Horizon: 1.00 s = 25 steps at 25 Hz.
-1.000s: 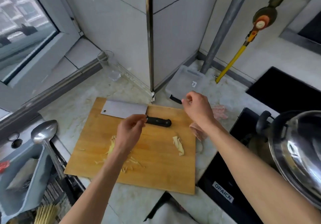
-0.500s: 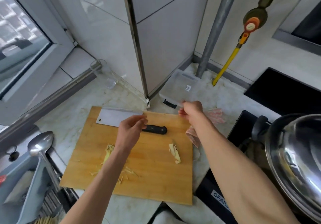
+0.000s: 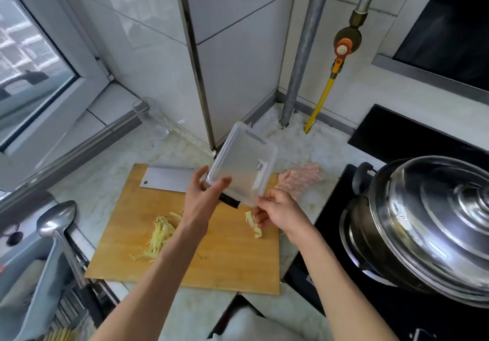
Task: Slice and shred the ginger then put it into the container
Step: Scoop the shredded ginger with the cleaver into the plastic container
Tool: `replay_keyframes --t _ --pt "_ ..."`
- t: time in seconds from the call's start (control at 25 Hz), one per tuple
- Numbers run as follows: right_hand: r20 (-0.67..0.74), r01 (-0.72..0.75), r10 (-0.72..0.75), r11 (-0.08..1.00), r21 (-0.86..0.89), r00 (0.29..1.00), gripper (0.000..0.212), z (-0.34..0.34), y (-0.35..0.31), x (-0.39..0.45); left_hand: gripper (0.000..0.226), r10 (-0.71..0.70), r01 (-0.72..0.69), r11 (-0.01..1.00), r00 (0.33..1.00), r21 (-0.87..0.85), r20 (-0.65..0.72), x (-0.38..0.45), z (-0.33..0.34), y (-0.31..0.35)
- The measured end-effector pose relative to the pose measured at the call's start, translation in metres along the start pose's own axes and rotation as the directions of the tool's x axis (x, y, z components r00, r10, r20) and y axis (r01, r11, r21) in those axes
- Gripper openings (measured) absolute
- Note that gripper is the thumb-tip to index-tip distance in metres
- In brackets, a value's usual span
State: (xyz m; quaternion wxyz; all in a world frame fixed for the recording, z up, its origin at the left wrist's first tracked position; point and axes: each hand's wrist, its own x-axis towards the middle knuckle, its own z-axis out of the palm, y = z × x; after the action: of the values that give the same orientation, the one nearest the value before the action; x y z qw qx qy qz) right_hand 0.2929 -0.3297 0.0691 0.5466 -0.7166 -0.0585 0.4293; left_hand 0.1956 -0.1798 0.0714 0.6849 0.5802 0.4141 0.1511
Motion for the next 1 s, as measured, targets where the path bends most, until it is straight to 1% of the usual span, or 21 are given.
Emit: replay_keyframes --t 0.04,0.08,0.16,0.2,0.24,0.28,0.32,0.36,0.4,0.44,0.48,0.52,0.56,0.64,0.68,0.8,0.84,0.88,0.92,0.96,1.0 --pt "0.007 0.003 -0.002 1.0 -0.025 1.0 0.027 -0.001 0.0 -0.005 0.086 0.077 -0.075 0.996 0.997 0.047 -0.032 -0.008 -0.003 -0.003" --pt "-0.002 0.007 -0.007 1.0 -0.023 1.0 0.044 -0.003 -0.002 -0.007 0.082 0.163 -0.156 0.982 0.985 0.11 -0.057 -0.017 -0.006 -0.005" --pt "0.025 0.025 -0.026 1.0 0.019 0.999 0.08 -0.002 -0.006 -0.009 0.083 0.358 -0.326 0.904 0.931 0.278 -0.072 -0.035 -0.011 -0.011" --pt "0.057 0.044 -0.046 0.998 0.043 0.997 0.096 0.004 -0.009 -0.013 0.086 0.437 -0.396 0.846 0.899 0.358 -0.037 -0.043 -0.012 -0.013" --pt "0.086 0.052 -0.056 0.997 0.05 0.995 0.111 0.011 -0.011 -0.015 0.091 0.484 -0.445 0.79 0.875 0.421 0.017 -0.051 -0.015 -0.016" --pt "0.094 0.052 -0.058 0.997 0.063 0.994 0.123 0.019 -0.009 -0.017 0.096 0.5 -0.47 0.747 0.863 0.471 0.068 -0.057 -0.019 -0.018" --pt "0.098 0.066 -0.075 0.993 0.094 0.992 0.125 0.026 -0.005 -0.018 0.099 0.489 -0.478 0.732 0.865 0.486 0.115 -0.063 -0.023 -0.02" --pt "0.084 0.099 -0.112 0.985 0.145 0.99 0.114 0.032 0.001 -0.017 0.098 0.451 -0.466 0.766 0.88 0.443 0.146 -0.068 -0.028 -0.018" --pt "0.064 0.144 -0.158 0.973 0.181 0.985 0.098 0.038 0.006 -0.018 0.089 0.391 -0.418 0.842 0.909 0.341 0.147 -0.073 -0.034 -0.014" --pt "0.064 0.177 -0.193 0.964 0.2 0.979 0.083 0.043 0.01 -0.02 0.072 0.319 -0.343 0.916 0.937 0.207 0.143 -0.075 -0.039 -0.01" --pt "0.08 0.194 -0.214 0.96 0.201 0.974 0.075 0.048 0.014 -0.022 0.054 0.237 -0.25 0.965 0.962 0.084 0.134 -0.072 -0.045 -0.009" --pt "0.105 0.205 -0.23 0.957 0.204 0.968 0.073 0.053 0.017 -0.024 0.045 0.159 -0.16 0.987 0.979 -0.003 0.128 -0.068 -0.05 -0.008" --pt "0.128 0.223 -0.25 0.955 0.195 0.96 0.073 0.058 0.02 -0.026 0.049 0.092 -0.082 0.994 0.985 -0.074 0.145 -0.063 -0.055 -0.009" --pt "0.147 0.266 -0.287 0.953 0.148 0.947 0.075 0.063 0.022 -0.026 0.076 0.003 0.027 0.99 0.978 -0.14 0.206 -0.061 -0.06 -0.014" --pt "0.161 0.276 -0.291 0.955 0.113 0.943 0.074 0.063 0.023 -0.024 0.083 -0.018 0.049 0.989 0.977 -0.14 0.213 -0.064 -0.059 -0.015" --pt "0.29 0.255 -0.277 0.961 0.11 0.916 0.065 0.055 0.02 -0.025 0.082 -0.044 0.072 0.987 0.981 -0.142 0.192 -0.062 -0.069 -0.028" --pt "0.328 0.236 -0.271 0.961 0.141 0.905 0.056 0.052 0.018 -0.027 0.084 -0.043 0.08 0.983 0.976 -0.167 0.215 -0.061 -0.074 -0.032" --pt "0.328 0.213 -0.261 0.961 0.175 0.908 0.044 0.048 0.018 -0.028 0.084 -0.041 0.098 0.97 0.969 -0.224 0.244 -0.06 -0.077 -0.036" --pt "0.288 0.192 -0.249 0.958 0.211 0.925 0.033 0.044 0.016 -0.03 0.081 -0.044 0.132 0.939 0.962 -0.317 0.27 -0.061 -0.079 -0.037" --pt "0.181 0.183 -0.223 0.959 0.216 0.958 0.025 0.039 0.016 -0.027 0.077 -0.053 0.178 0.892 0.954 -0.416 0.295 -0.062 -0.081 -0.037" --pt "0.045 0.187 -0.199 0.965 0.185 0.979 0.021 0.032 0.015 -0.023 0.073 -0.058 0.212 0.844 0.949 -0.492 0.309 -0.06 -0.082 -0.037"
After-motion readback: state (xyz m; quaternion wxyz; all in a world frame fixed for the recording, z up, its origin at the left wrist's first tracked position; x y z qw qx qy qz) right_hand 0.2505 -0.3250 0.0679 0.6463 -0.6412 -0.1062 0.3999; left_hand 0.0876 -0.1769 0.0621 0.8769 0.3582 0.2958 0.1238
